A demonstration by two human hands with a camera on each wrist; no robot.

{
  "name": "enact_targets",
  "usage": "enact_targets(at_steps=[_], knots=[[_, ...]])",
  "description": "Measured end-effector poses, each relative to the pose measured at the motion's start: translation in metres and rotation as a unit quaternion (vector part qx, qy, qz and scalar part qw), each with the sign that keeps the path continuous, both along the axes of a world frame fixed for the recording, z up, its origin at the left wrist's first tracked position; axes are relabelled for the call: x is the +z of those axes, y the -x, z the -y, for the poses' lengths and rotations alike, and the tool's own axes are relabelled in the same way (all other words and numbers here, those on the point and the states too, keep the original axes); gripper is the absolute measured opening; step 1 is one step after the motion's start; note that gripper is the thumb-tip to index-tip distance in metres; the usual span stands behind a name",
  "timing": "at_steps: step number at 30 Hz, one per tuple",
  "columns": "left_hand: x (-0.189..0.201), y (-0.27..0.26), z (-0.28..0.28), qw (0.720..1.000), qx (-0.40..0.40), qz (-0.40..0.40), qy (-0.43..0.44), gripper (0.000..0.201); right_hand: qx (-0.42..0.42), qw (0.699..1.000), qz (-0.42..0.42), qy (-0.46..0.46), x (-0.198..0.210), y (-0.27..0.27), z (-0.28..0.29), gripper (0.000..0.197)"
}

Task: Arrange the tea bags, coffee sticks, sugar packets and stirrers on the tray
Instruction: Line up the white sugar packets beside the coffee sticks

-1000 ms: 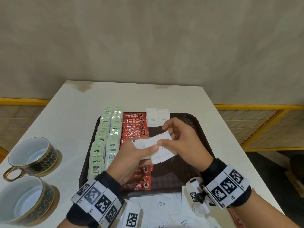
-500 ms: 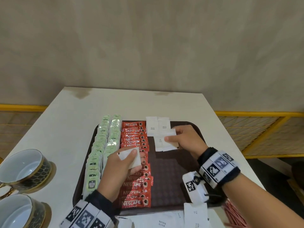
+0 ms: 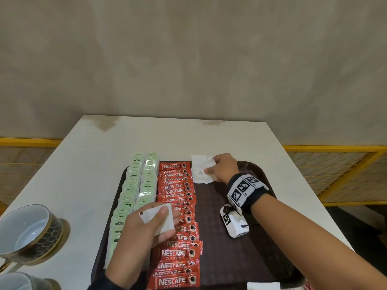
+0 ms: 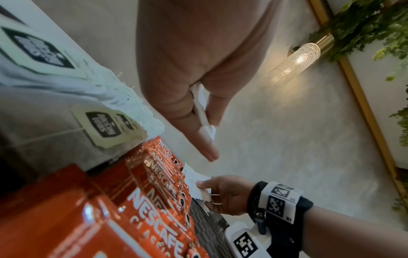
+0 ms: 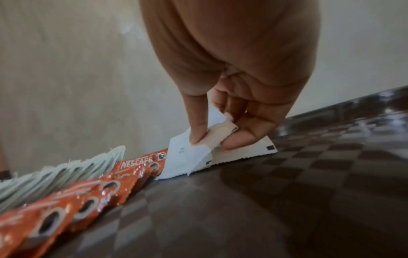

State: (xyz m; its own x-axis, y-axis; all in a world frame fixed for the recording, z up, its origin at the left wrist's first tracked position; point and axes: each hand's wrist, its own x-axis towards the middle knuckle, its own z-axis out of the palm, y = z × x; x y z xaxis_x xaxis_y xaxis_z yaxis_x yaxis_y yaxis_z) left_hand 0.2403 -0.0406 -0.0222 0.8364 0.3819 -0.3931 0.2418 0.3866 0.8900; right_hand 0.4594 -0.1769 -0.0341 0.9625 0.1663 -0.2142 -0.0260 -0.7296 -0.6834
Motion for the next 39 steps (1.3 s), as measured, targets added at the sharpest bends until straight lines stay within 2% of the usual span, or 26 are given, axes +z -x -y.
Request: enact_targets(at_steps=[5, 8, 10, 14, 19, 28, 31, 33, 35, 36, 39], knots=[[0.002, -0.002, 0.003, 1.0, -0.017, 0.006, -0.007, 0.016, 0.023, 0.993, 0.06, 0.102, 0.0, 0.002, 0.001, 0.032], [0.004, -0.003, 0.005, 1.0, -0.015, 0.005, -0.001, 0.015, 0.043, 0.994, 0.062, 0.084, 0.006, -0.004, 0.006, 0.033], [0.004, -0.003, 0.004, 1.0, -0.013, 0.001, 0.001, 0.014, 0.048, 0.998, 0.033, 0.025, 0.012, -0.01, 0.015, 0.032], [0.005, -0.003, 0.003, 1.0, -0.012, -0.005, 0.005, 0.013, 0.038, 0.992, -0.096, -0.075, 0.029, -0.015, 0.041, 0.031], [0.005, -0.002, 0.004, 1.0, -0.008, -0.01, 0.005, 0.014, 0.033, 0.988, -0.132, -0.067, 0.033, -0.022, 0.056, 0.033], [0.004, -0.001, 0.006, 1.0, -0.008, -0.016, 0.006, 0.011, 0.016, 0.999, -0.048, 0.01, 0.01, -0.026, 0.04, 0.036], [0.003, -0.001, 0.004, 1.0, -0.003, -0.019, 0.01, 0.011, 0.038, 0.995, -0.001, 0.096, 0.008, -0.026, 0.037, 0.029], [0.003, -0.002, 0.004, 1.0, -0.002, -0.021, 0.015, 0.01, 0.044, 0.992, 0.018, 0.115, 0.009, -0.024, 0.037, 0.031], [0.002, -0.002, 0.003, 1.0, -0.001, -0.021, 0.016, 0.011, 0.086, 0.988, 0.066, 0.109, 0.011, -0.023, 0.034, 0.039], [0.002, -0.002, 0.003, 1.0, 0.0, -0.022, 0.016, 0.011, 0.134, 0.978, 0.102, 0.125, 0.014, -0.021, 0.032, 0.043], [0.001, -0.003, 0.001, 1.0, 0.005, -0.023, 0.014, 0.011, 0.311, 0.915, 0.156, 0.202, 0.023, -0.01, 0.017, 0.061]])
